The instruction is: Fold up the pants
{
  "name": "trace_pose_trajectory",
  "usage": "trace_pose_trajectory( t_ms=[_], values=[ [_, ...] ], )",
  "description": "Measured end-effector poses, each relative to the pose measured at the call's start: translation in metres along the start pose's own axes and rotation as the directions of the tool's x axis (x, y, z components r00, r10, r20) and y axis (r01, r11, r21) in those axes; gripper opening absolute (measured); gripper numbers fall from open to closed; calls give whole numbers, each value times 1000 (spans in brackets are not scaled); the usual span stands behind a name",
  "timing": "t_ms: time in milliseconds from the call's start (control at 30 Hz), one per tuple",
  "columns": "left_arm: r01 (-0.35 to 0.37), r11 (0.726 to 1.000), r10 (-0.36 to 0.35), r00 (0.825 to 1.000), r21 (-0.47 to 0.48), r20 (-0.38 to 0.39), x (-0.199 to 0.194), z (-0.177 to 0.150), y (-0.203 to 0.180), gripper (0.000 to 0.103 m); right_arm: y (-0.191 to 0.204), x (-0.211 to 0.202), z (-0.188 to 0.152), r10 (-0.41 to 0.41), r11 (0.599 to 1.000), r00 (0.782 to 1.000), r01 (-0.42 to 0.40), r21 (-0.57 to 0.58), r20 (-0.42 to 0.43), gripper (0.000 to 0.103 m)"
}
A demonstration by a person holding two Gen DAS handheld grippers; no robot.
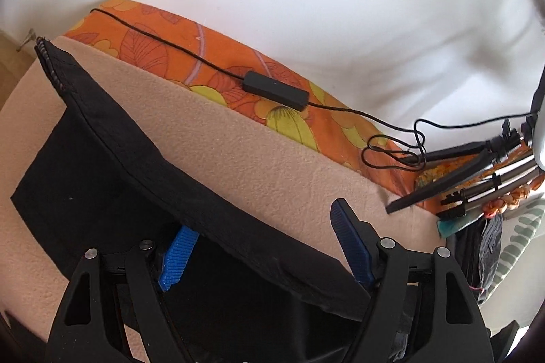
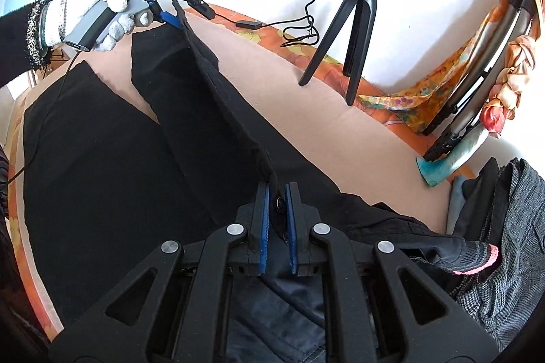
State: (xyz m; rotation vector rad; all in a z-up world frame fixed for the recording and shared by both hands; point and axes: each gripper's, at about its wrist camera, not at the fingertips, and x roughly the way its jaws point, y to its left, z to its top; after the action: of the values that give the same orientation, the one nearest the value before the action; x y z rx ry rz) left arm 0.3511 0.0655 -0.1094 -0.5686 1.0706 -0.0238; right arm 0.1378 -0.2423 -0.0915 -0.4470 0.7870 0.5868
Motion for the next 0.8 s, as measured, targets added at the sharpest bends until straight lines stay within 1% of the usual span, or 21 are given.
trace_pose_trajectory(
  t_ms=[33, 100, 167, 233, 267, 367, 500, 667, 800],
  values=[
    [1, 1000, -1, 1000, -12, 12, -2, 1, 6, 60, 5, -6, -2, -7, 1000, 1000, 7, 0, 0, 10],
    [21, 999, -20, 1000, -28, 22, -6, 1, 15, 28, 5, -7, -3, -20, 1000, 1000, 20, 5, 1, 10],
    [38, 999, -37, 998, -13, 50, -16, -3, 18, 21, 5, -10, -3, -35, 999, 999, 35, 13, 6, 10],
    [57, 998, -59, 995, 26, 75, -28, -6, 21, 19, 5, -12, -2, -57, 998, 998, 56, 16, 13, 10],
    [62, 997, -66, 994, 45, 86, -35, -9, 21, 16, 5, -14, -1, -68, 997, 997, 68, 22, 18, 10],
    [76, 993, -87, 990, 94, 112, -54, -16, 18, 12, 3, -23, 2, -92, 994, 995, 90, 55, 35, 10],
    [84, 988, -104, 983, 132, 153, -78, -23, 15, 9, 7, -40, 7, -117, 990, 991, 112, 81, 60, 10],
    [85, 983, -116, 975, 161, 191, -112, -41, 15, 9, 23, -70, 8, -132, 990, 988, 127, 64, 85, 10],
    [84, 981, -122, 968, 178, 219, -143, -64, 20, 9, 40, -97, 7, -137, 990, 984, 132, 53, 110, 10]
  ],
)
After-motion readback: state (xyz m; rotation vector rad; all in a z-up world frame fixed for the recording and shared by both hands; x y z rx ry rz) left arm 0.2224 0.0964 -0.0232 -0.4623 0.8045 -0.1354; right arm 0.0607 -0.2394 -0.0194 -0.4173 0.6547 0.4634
